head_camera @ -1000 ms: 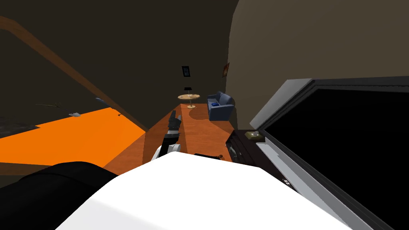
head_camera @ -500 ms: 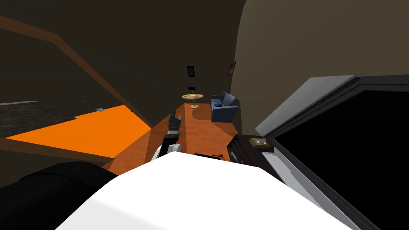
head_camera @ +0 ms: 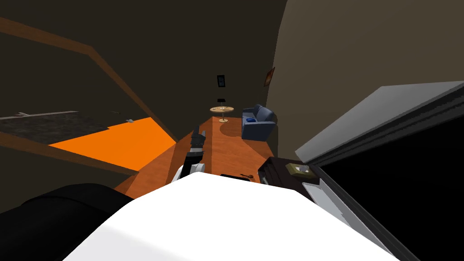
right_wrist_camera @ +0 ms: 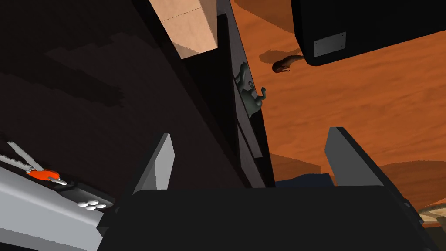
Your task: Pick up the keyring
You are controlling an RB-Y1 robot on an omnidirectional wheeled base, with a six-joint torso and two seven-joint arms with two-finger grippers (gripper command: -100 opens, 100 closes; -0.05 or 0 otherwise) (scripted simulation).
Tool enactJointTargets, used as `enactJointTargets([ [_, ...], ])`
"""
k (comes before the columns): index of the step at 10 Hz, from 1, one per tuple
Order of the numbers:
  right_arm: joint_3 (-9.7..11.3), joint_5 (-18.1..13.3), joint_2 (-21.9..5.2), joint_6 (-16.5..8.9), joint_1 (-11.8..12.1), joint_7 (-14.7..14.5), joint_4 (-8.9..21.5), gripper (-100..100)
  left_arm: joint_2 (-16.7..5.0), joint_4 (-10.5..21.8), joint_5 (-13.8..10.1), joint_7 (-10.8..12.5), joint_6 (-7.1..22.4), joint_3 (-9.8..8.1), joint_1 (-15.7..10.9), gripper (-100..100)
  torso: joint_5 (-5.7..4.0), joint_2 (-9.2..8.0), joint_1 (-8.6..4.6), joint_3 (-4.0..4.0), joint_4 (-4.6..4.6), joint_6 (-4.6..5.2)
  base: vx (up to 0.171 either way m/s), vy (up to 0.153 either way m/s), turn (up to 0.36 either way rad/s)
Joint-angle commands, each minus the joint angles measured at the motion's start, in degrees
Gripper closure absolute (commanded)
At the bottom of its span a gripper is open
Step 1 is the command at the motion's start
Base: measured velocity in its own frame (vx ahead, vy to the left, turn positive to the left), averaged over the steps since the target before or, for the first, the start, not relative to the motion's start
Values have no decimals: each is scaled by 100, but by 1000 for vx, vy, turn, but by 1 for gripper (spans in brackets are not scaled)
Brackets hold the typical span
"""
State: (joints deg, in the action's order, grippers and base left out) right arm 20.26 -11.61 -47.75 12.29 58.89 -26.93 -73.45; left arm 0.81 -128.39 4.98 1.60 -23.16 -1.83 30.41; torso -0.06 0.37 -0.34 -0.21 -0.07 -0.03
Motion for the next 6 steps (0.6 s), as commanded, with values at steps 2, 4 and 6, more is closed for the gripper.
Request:
enactJointTargets([
  [2,175,-184,-206,-187,-33,-132,420,-100,0,0,0,0,0,-1,1,0,-2,5,-9,-3,-2,2,85,-155,196],
  [4,226,-247,-265,-235,-43,-179,564,-100,0,0,0,0,0,-1,1,0,-3,-11,-6,6,2,5,49,-117,103],
  [6,271,-302,-317,-276,-55,-220,689,-100,0,0,0,0,0,0,1,0,2,-13,18,7,3,6,44,-64,69],
])
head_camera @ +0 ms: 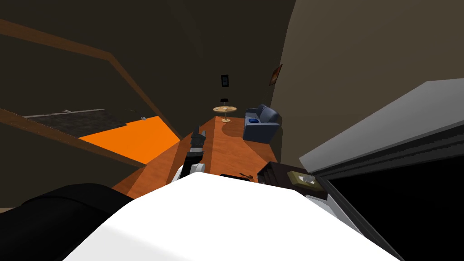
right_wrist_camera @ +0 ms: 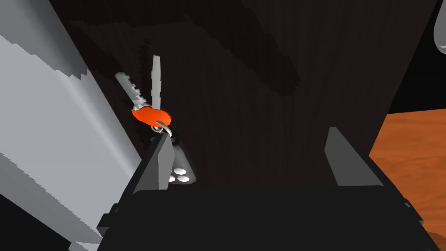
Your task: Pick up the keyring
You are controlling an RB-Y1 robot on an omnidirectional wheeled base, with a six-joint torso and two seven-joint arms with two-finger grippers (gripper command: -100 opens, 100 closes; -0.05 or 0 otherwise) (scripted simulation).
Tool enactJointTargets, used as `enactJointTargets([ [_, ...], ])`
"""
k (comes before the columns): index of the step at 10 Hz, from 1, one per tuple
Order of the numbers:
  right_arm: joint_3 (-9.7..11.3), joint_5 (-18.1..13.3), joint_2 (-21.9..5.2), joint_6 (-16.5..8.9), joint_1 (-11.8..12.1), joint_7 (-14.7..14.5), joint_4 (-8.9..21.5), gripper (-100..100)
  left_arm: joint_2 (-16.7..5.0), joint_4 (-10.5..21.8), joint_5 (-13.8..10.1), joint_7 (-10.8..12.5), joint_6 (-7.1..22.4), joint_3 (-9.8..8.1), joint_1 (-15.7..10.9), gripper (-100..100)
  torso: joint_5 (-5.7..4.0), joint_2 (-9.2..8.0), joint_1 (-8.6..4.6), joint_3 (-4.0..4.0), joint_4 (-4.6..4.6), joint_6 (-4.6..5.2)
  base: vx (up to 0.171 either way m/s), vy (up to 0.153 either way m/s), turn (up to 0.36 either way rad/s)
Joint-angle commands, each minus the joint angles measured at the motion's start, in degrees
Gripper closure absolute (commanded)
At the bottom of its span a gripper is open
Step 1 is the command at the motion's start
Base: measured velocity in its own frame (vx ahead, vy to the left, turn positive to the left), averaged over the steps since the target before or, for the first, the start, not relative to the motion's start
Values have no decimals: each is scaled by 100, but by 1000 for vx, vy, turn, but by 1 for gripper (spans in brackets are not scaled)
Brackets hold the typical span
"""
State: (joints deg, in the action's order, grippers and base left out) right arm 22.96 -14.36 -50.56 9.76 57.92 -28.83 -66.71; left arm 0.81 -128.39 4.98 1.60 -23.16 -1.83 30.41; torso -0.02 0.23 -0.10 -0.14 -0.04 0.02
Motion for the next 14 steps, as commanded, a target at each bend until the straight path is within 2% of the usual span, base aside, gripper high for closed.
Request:
enactJointTargets([
  [1,65,-106,-113,-85,23,-89,197,-100,0,0,0,0,0,0,0,0,0,0,0,0,0,0,60,-117,172],
  [2,72,-62,-53,-5,-59,-35,213,-100,-1,0,0,0,0,0,0,0,-2,5,-19,-3,-1,-3,28,-69,51],
  [3,78,-69,-63,-10,-65,-45,237,0,0,0,0,0,0,0,0,0,-2,-3,-2,1,0,3,5,-12,-3],
  [4,131,-113,107,-54,-235,-45,398,-100,0,0,0,0,0,0,0,0,3,-11,18,6,2,3,-23,-24,66],
  [7,211,-181,361,-120,-489,-46,643,-100,0,0,0,0,0,0,-1,0,2,-33,12,19,8,3,-41,-43,50],
  [8,194,-166,307,-118,-426,-46,565,-100,1,0,0,0,0,0,-1,0,-3,-33,10,20,9,4,-13,-14,11],
  [9,199,-168,316,-110,-435,-44,573,100,1,0,0,0,0,0,0,0,-9,-33,1,21,11,5,0,0,0],
  [13,189,-167,299,-116,-428,-45,579,100,1,0,0,0,0,1,0,0,-30,-36,-7,26,17,8,-1,-2,1],
  [14,189,-167,299,-117,-428,-45,580,0,1,0,0,0,0,0,0,0,-31,-36,-8,26,17,8,0,0,0],
])
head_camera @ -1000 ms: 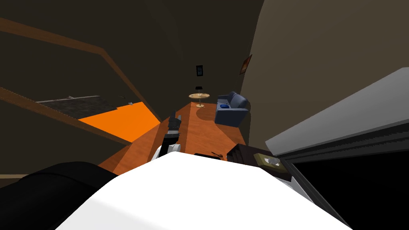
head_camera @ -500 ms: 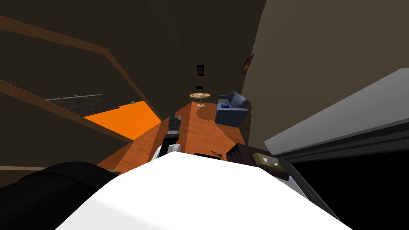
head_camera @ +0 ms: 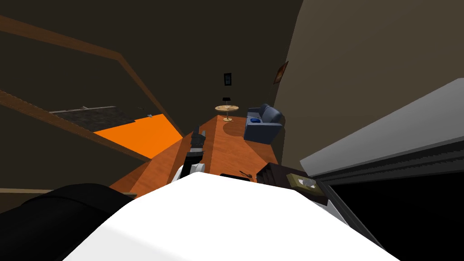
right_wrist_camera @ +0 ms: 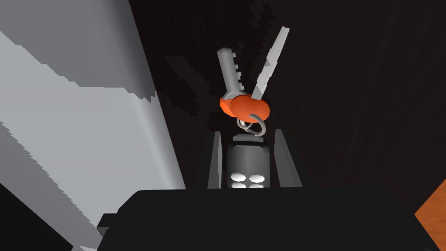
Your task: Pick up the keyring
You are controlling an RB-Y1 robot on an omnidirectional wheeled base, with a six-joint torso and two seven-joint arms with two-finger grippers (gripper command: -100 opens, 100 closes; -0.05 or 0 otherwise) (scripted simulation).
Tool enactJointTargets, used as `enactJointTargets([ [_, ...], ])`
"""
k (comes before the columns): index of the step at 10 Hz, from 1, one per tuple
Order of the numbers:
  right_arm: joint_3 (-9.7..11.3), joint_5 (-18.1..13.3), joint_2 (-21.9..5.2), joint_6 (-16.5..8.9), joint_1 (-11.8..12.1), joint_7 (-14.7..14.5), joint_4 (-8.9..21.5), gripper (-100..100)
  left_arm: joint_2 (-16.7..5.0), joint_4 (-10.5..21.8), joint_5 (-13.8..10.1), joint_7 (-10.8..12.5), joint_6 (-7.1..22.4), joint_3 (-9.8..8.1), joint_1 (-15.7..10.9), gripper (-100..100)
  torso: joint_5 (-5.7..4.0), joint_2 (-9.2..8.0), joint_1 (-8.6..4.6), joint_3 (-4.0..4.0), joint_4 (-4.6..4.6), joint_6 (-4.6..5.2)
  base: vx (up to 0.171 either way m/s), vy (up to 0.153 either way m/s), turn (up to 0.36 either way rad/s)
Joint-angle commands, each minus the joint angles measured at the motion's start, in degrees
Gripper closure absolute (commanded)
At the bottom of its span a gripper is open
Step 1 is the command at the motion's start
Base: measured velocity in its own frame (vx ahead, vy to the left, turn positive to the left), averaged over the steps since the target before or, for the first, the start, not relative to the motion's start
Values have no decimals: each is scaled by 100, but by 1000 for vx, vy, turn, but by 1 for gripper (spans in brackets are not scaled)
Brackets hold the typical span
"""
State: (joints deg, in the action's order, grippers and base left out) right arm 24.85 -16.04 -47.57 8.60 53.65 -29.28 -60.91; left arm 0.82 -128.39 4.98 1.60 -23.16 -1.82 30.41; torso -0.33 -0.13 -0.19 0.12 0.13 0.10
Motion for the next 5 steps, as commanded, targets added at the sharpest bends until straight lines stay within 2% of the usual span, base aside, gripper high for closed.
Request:
enactJointTargets([
  [1,-58,54,-192,63,193,0,-182,100,0,0,0,0,0,0,0,0,0,0,0,0,0,0,41,36,-83],
  [3,-112,99,-362,107,362,1,-345,100,0,0,0,0,0,0,1,0,5,16,25,-9,-4,4,45,58,-72],
  [4,-101,84,-311,64,330,-1,-331,100,0,0,0,0,0,0,1,0,7,16,24,-10,-5,3,17,20,-13],
  [5,-105,87,-322,73,346,-1,-344,0,0,0,0,0,0,0,0,0,2,10,13,-6,-2,0,3,5,1],
])
